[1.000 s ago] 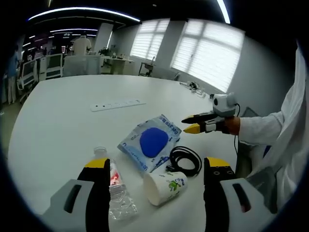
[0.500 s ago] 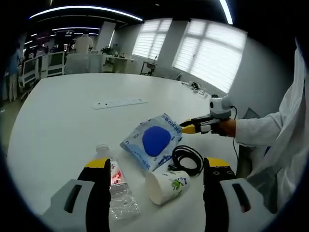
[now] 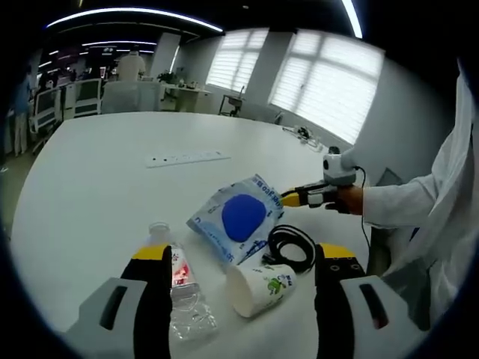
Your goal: Arrange the tabletop items into an orderly group along one side of the table until the central work area is clear of visible clutter.
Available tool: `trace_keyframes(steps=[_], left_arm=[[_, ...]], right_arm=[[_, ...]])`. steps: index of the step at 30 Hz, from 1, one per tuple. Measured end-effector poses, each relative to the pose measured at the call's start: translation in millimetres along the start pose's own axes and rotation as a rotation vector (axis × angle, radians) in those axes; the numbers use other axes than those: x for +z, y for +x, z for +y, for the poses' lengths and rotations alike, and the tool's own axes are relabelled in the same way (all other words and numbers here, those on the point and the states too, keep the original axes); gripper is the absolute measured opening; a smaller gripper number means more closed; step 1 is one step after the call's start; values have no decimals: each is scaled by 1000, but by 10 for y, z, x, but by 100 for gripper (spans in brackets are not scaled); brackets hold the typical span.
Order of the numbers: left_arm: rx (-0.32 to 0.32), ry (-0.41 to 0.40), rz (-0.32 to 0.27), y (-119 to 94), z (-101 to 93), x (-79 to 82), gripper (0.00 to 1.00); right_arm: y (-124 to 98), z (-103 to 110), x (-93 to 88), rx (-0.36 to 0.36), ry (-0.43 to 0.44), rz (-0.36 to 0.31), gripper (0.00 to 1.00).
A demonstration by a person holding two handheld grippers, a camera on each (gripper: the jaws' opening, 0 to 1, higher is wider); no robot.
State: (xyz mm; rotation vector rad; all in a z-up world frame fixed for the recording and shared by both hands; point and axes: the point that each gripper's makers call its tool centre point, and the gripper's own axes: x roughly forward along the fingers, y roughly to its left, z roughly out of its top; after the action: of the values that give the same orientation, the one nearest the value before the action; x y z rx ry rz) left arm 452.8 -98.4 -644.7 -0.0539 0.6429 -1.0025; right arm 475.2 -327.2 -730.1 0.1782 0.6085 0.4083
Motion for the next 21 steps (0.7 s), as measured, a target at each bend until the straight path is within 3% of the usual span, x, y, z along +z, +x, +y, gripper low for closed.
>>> trace_keyframes(steps=[5, 10, 13, 21], left_arm=[[-2, -2, -1, 11, 3, 4, 79], [-3, -6, -2, 22, 2, 4, 79], [-3, -4, 2, 32, 2, -8, 79], [-5, -1, 0, 52, 6, 10, 77]], right_arm=[[18, 15, -18, 13, 29, -2, 12], [28, 6, -29, 13, 35, 0, 4], [25, 11, -37, 10, 6, 4, 0], [-1, 55, -4, 24, -25, -17, 0]])
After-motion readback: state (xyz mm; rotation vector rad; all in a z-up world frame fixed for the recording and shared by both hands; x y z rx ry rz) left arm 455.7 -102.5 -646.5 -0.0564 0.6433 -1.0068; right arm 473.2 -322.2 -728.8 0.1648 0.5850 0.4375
